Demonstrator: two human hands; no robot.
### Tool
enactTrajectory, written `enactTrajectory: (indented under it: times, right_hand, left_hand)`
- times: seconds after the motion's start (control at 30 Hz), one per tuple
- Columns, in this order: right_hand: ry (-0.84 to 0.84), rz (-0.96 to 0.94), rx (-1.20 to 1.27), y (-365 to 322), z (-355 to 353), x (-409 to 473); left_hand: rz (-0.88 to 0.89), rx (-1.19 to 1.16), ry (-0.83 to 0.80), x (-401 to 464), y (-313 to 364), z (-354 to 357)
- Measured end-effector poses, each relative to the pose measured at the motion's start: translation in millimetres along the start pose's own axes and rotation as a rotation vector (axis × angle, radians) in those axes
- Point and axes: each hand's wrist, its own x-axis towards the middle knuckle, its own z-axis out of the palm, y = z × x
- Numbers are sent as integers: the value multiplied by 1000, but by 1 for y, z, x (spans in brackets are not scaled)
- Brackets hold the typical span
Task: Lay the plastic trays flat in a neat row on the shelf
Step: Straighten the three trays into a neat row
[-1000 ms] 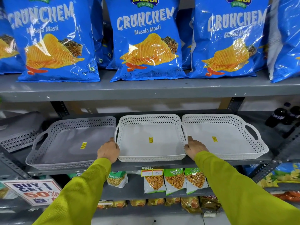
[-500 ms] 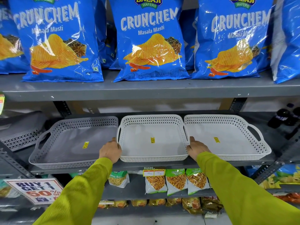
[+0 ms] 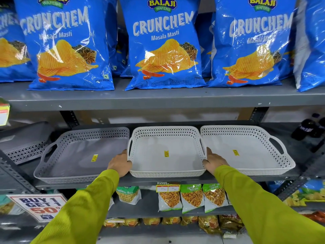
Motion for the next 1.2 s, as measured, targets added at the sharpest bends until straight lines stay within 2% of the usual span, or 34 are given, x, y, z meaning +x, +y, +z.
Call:
enactTrajectory:
  times: [0.3,0.77,1.2]
  right_hand:
    - [11,8,-9,0,1,2]
    - [126,32,-25,2,-3,2]
    - [154,12,-52,5,1,-1]
  left_hand:
    - [16,-6,-35,-4,-3,-4]
    - [52,162,90,-5,-11,4]
    - [76,182,76,-5,-10,2]
